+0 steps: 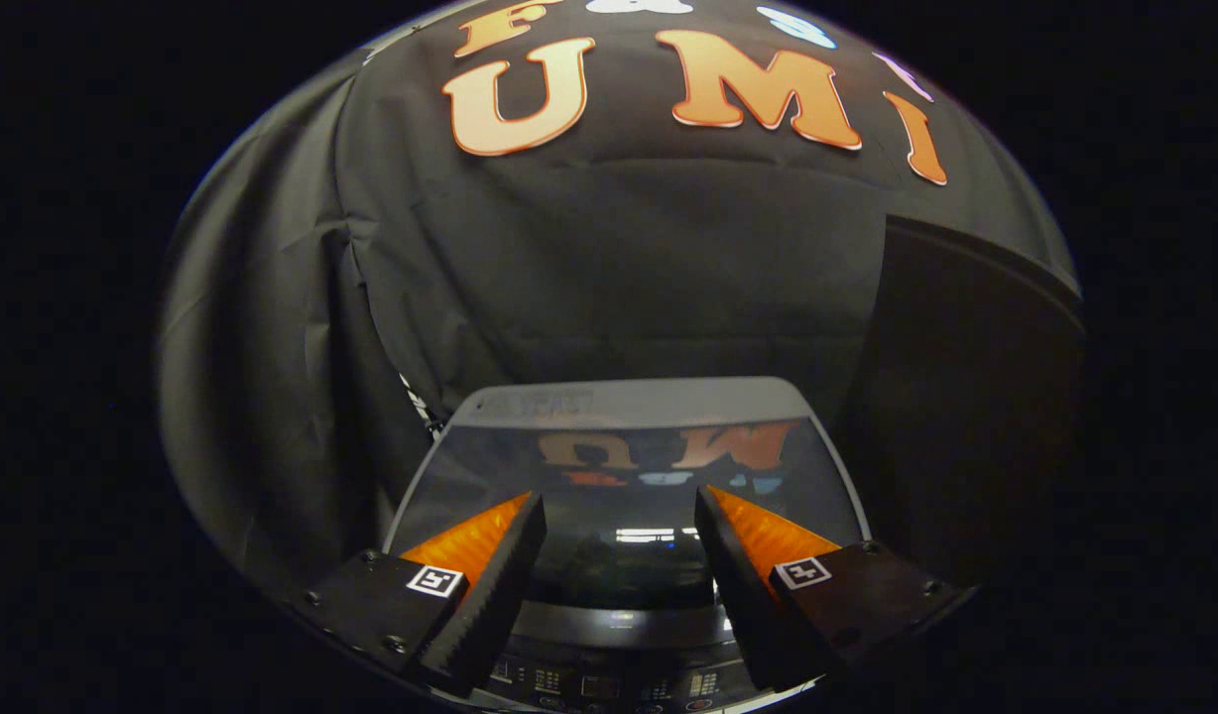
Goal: Put the clothes into the washing machine and then close the washing machine lid.
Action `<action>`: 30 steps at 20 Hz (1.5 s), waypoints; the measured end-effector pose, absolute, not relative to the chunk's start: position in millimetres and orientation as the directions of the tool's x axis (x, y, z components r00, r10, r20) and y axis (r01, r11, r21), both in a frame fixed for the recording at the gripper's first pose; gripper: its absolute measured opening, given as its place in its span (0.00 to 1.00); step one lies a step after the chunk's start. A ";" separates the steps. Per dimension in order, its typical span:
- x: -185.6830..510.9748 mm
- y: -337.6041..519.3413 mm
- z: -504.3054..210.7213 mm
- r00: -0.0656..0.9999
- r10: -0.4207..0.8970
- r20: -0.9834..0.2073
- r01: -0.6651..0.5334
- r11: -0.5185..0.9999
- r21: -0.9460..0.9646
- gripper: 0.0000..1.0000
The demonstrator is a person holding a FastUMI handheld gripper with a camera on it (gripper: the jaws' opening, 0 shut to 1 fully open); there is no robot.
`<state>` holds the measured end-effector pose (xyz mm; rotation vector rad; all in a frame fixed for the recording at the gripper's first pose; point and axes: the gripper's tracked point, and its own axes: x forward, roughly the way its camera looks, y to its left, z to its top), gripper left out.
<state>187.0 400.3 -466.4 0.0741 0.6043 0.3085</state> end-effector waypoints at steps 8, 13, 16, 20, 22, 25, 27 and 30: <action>170.2 383.8 -390.4 0.809 0.330 -0.487 -0.278 0.944 0.177 0.98; 142.1 334.7 -257.2 0.885 0.334 -0.325 -0.291 0.941 0.173 0.98; 124.4 299.8 -194.5 0.925 0.300 -0.234 -0.267 0.950 0.162 0.98; 94.6 223.7 -129.0 0.959 0.220 -0.176 -0.201 0.972 0.123 0.98; 83.2 180.0 -105.7 0.971 0.183 -0.154 -0.167 0.980 0.110 0.98; 67.7 129.3 -84.6 0.981 0.151 -0.120 -0.139 0.985 0.099 0.98; 62.9 96.6 -78.2 0.985 0.135 -0.105 -0.127 0.988 0.082 0.98; 61.8 53.2 -71.3 0.987 0.128 -0.092 -0.122 0.990 0.072 0.98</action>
